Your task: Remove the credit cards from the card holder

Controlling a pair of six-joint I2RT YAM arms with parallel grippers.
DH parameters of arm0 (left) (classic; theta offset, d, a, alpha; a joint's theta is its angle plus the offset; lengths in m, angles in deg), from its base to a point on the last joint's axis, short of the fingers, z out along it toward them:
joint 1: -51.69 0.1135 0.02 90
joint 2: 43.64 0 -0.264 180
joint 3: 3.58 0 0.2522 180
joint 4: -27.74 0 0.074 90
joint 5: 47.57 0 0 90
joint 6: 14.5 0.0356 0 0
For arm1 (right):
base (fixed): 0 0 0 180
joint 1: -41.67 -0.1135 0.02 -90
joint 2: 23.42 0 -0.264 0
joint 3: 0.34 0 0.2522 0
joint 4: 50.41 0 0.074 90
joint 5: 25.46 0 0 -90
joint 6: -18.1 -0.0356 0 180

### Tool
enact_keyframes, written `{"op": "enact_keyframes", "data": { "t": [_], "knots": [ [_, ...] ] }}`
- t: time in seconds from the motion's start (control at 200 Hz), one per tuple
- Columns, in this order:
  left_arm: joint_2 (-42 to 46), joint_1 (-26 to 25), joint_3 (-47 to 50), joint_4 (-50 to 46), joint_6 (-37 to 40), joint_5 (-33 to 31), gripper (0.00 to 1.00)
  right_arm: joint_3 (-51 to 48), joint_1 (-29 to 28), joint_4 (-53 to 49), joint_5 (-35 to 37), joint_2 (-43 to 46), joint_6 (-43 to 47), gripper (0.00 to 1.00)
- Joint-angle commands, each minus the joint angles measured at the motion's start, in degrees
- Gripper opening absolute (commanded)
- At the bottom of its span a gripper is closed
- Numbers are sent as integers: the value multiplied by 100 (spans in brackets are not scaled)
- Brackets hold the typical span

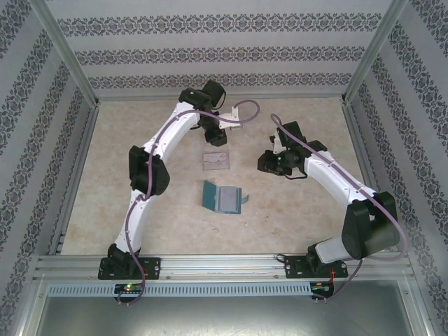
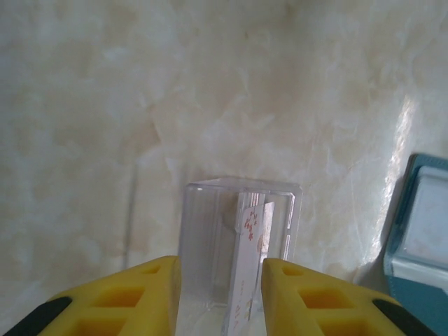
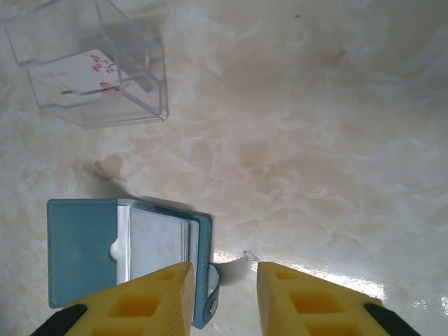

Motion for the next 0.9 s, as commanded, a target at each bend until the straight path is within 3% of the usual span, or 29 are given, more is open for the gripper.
{"op": "enact_keyframes", "data": {
  "t": [0.0,0.27,0.395,0.59,0.899],
  "knots": [
    [719,-33,666,968,-778,185,35,162,-86,31,84,-67,-121,31],
    [2347,-34,3105,3434,-2775,151,37,164,-326,134,22,-91,-203,31],
    [2941,-38,4015,4314,-3973,1,43,137,-494,250,-69,-145,-268,31],
    [3500,-128,4849,4513,-5307,-226,46,162,-816,345,-261,-287,-424,31],
    [3841,-334,6007,4603,-7200,62,42,-84,-1448,825,-548,-569,-1163,30]
  ]
}}
